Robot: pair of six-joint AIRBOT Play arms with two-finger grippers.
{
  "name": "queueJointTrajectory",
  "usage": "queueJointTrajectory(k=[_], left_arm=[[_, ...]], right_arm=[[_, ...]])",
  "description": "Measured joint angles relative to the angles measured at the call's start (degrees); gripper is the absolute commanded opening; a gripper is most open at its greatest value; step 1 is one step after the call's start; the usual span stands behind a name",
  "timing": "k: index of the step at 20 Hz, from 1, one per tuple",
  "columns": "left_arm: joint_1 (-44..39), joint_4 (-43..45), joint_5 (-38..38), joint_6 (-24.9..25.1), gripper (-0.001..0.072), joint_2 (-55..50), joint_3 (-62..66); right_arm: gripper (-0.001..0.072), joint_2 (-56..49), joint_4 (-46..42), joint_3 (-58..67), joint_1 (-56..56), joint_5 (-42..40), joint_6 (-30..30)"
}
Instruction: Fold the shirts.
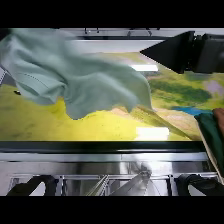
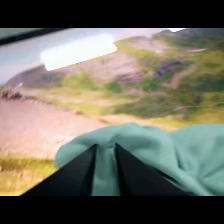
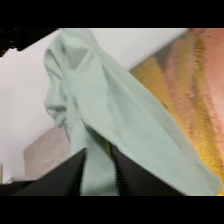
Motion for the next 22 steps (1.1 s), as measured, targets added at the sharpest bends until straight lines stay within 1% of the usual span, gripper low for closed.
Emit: queueJointTrajectory(k=[3, 4, 5, 6, 8, 9, 10, 11, 14, 16, 20, 22], left_arm=[[1.4, -2.4, -4.5, 0.0, 0.0343, -3.5, -6.0], [1.7, -1.1, -5.8, 0.0, 0.0343, -5.0, -8.0], [1.9, -1.2, -7.6, 0.0, 0.0342, -6.4, -9.9], [1.9, -2.4, -9.6, 0.0, 0.0342, -7.5, -11.7], [2.1, -1.9, -12.2, 0.0, 0.0342, -9.6, -15.9], [2.2, -1.4, -12.9, 0.0, 0.0342, -10.2, -18.2], [2.2, -1.4, -13.9, 0.0, 0.0342, -10.4, -20.3], [2.2, -0.6, -13.8, 0.0, 0.0342, -10.7, -22.8], [2.8, 4.2, -11.7, -0.2, 0.0343, -11.1, -30.0], [3.4, 5.5, -7.8, -0.4, 0.0343, -11.4, -35.3], [2.3, 3.0, 0.5, -0.4, 0.0343, -14.0, -42.7], [-0.2, 1.6, 4.2, -0.2, 0.0343, -17.7, -44.2]], right_arm=[[0.0535, -4.0, -4.3, 0.2, 0.8, 2.1, 3.1], [0.0493, -5.9, -5.9, 0.2, 0.8, 3.2, 3.9], [0.0419, -7.6, -7.1, 0.1, 0.9, 4.5, 4.6], [0.0424, -9.3, -8.6, 0.1, 1.0, 5.9, 5.2], [0.0434, -12.7, -12.0, 0.0, 1.0, 7.8, 6.1], [0.0473, -14.3, -13.8, -0.3, 1.1, 8.6, 6.3], [0.0559, -16.0, -14.7, -0.9, 1.1, 8.8, 6.6], [0.0587, -17.6, -15.4, -1.7, 1.1, 8.9, 6.7], [0.0586, -23.5, -17.2, -5.3, 1.3, 6.7, 6.7], [0.0586, -28.0, -17.6, -7.3, 2.0, 5.5, 6.7], [0.0586, -37.4, -17.4, -8.9, 5.4, 3.2, 6.7], [0.0585, -41.7, -15.2, -9.1, 7.5, 2.5, 6.1]])
